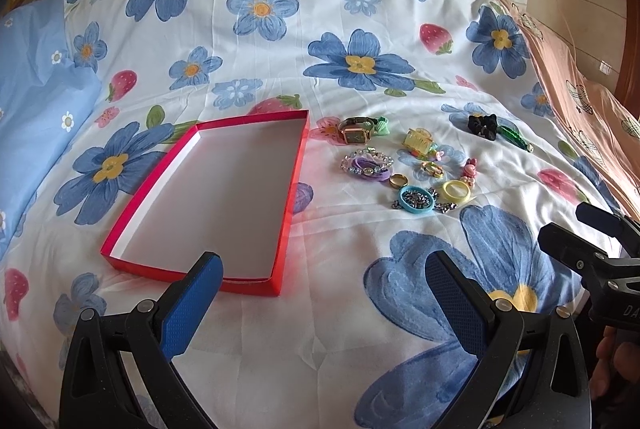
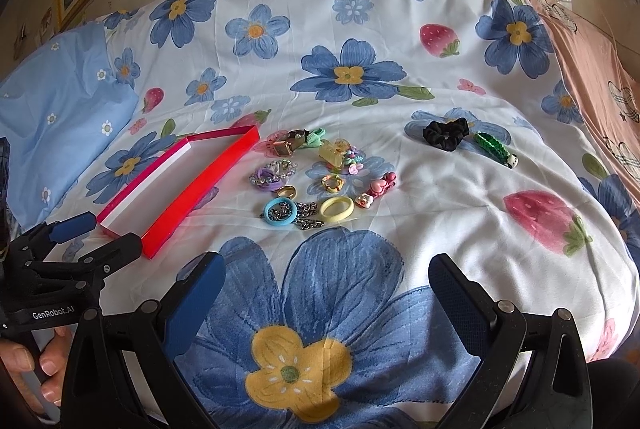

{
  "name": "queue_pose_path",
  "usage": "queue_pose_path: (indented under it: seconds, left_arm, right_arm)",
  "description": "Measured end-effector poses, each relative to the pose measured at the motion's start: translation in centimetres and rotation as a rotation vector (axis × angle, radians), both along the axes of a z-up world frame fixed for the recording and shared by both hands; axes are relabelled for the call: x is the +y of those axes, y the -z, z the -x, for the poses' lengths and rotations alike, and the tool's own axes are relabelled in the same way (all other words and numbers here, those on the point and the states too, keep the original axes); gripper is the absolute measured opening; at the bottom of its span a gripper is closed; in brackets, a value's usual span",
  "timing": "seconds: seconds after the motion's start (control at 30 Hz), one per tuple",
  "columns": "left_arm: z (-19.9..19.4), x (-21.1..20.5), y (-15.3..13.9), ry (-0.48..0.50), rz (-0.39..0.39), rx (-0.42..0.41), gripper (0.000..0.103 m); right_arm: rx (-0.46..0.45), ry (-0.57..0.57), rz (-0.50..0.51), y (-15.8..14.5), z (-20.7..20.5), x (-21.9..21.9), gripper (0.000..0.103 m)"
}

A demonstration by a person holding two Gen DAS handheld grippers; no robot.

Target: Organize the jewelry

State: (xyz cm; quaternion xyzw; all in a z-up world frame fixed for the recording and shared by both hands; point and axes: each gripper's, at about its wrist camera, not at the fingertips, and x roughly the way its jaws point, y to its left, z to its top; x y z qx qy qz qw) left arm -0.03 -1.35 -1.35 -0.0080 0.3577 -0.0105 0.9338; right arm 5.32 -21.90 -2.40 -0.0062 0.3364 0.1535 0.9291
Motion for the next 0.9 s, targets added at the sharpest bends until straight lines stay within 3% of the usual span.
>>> queue_pose_path:
  seconds: [0.63, 0.9]
  left_arm:
    - [-5.9, 0.3, -0.4, 0.015, -0.005, 0.032, 0.101]
    - [-7.5, -0.5, -0.6, 0.047, -0.014, 0.032, 0.094]
  right_arm:
    - [0.048, 0.027, -0.059, -0.2, -3.6, -1.7, 0.102]
    - [0.072, 0.033, -0.085, -0.4, -5.7, -2.3, 0.101]
